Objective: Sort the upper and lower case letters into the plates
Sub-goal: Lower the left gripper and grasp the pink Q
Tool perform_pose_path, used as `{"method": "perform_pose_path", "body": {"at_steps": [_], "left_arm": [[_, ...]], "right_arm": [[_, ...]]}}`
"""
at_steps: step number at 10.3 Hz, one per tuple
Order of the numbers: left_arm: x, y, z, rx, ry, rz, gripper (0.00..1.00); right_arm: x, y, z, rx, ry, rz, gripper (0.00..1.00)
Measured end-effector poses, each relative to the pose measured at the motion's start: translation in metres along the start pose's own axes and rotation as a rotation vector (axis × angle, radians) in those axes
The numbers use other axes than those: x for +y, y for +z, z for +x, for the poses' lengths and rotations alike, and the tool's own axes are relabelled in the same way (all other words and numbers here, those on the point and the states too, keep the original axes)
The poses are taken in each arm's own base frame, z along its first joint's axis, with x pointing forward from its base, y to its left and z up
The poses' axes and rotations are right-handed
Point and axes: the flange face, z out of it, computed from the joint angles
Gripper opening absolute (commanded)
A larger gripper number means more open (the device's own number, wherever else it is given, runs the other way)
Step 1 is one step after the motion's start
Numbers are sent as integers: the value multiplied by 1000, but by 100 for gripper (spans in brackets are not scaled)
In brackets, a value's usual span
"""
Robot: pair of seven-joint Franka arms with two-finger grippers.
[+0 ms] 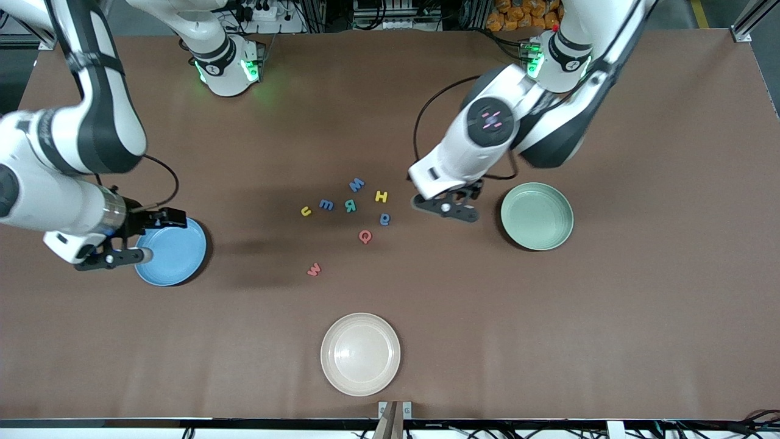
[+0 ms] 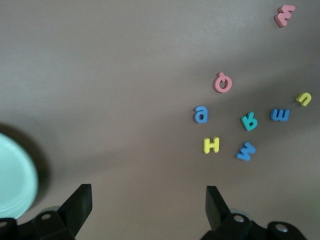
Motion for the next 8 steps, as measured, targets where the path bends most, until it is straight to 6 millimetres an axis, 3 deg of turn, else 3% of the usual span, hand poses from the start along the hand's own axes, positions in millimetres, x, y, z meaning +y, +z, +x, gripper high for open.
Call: {"method": "perform_pose_path", "body": {"at_steps": [2, 4, 8], "left_arm": [[38, 61, -2, 26, -11, 52, 100], [70, 111, 1, 57, -21, 24, 100], [94, 170, 24, 213, 7, -19, 100]], "right_arm": [[5, 17, 5, -24, 7, 4, 100], [7, 19, 5, -28, 9, 4, 100], [10, 19, 6, -22, 14, 3, 100]]}}
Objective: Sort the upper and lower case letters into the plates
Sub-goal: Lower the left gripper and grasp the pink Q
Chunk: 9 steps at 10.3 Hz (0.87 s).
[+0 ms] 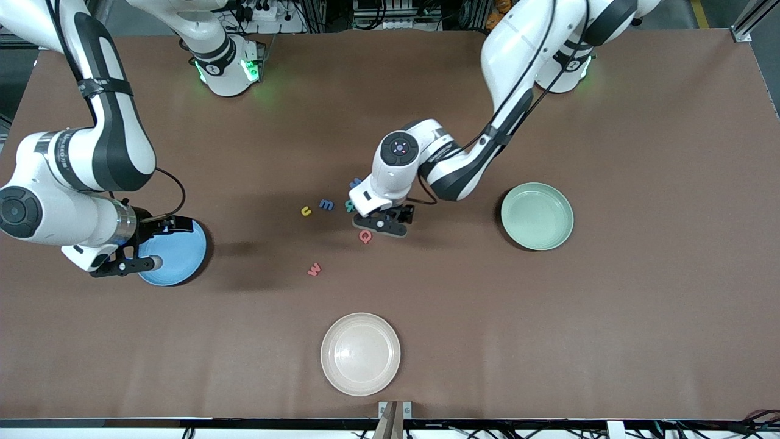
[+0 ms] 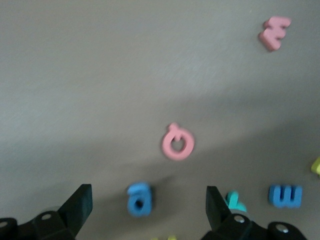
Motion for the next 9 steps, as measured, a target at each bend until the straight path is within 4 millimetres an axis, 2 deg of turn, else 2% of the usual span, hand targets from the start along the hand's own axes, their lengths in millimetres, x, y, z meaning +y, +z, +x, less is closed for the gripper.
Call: {"method": "perform_pose_path", "body": {"at_steps": [3, 6, 7, 9], "left_arm": [[22, 34, 1, 83, 58, 17, 100], [21, 53, 2, 140, 105, 14, 100], [20, 56, 1, 139, 109, 15, 87], [20, 58, 0, 137, 113, 17, 83]], "right_arm": [[2, -2, 3, 28, 3, -3, 100], [14, 1, 13, 91, 20, -10, 100], [22, 5, 15, 95, 33, -10, 100], [38, 8, 15, 94, 57, -7, 100]]}}
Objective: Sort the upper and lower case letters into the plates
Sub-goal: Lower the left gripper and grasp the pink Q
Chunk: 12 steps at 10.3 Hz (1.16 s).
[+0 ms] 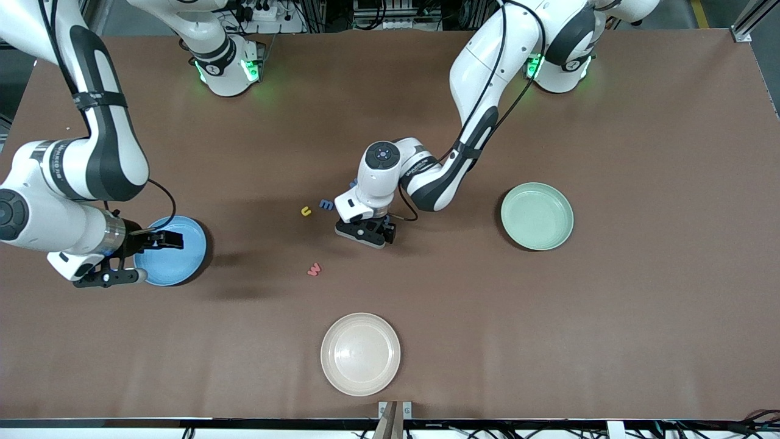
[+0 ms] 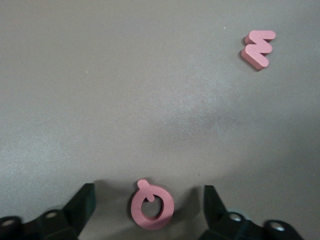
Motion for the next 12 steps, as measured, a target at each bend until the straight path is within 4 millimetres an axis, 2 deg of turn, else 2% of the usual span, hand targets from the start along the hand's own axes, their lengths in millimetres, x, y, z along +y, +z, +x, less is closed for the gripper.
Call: {"method": "perform_pose_path", "body": {"at_steps": [2, 4, 7, 12], "left_arm": [[7, -1, -3, 0, 10, -3, 72], [14, -1, -7, -6, 21, 2, 61], [16, -1, -9, -17, 26, 12, 21], [20, -3, -10, -16, 31, 9, 19]], "right_arm": [[18, 0, -2, 0, 12, 3, 100], [23, 0, -2, 0, 14, 4, 100], [28, 3, -2, 0, 17, 5, 100], [29, 2, -1, 4, 16, 3, 100]]}}
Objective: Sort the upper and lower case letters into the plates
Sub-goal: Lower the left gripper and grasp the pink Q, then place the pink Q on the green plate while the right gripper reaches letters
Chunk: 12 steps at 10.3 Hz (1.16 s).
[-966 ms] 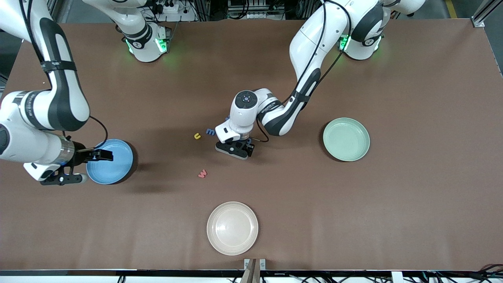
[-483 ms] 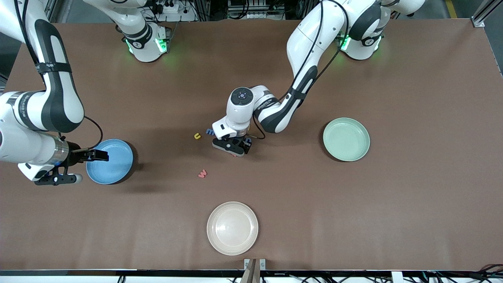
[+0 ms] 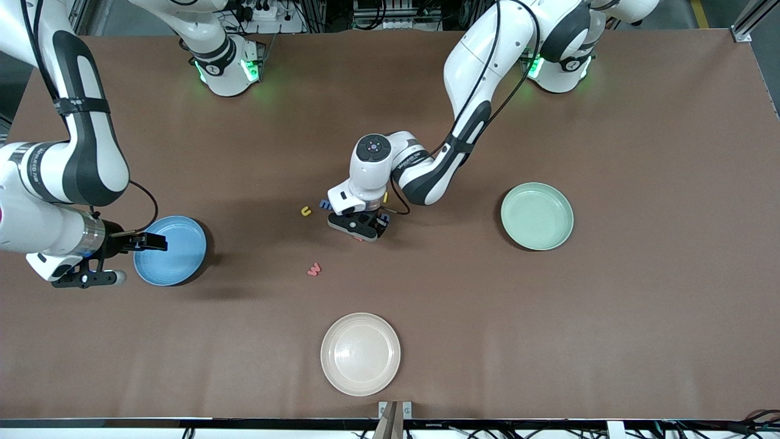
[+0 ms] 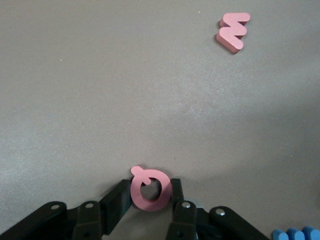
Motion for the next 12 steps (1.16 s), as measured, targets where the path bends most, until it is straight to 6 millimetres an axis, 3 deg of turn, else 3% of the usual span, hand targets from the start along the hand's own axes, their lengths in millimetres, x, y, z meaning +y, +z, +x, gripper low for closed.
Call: {"method": "perform_pose_path", "body": {"at_steps": [6, 12], "left_arm": [[-8, -7, 0, -106, -8, 85, 19], [-57, -53, 43, -170, -46, 102, 19]], "right_arm": [[2, -5, 2, 8, -23, -26, 100], [2, -5, 2, 8, -25, -29, 100]]}}
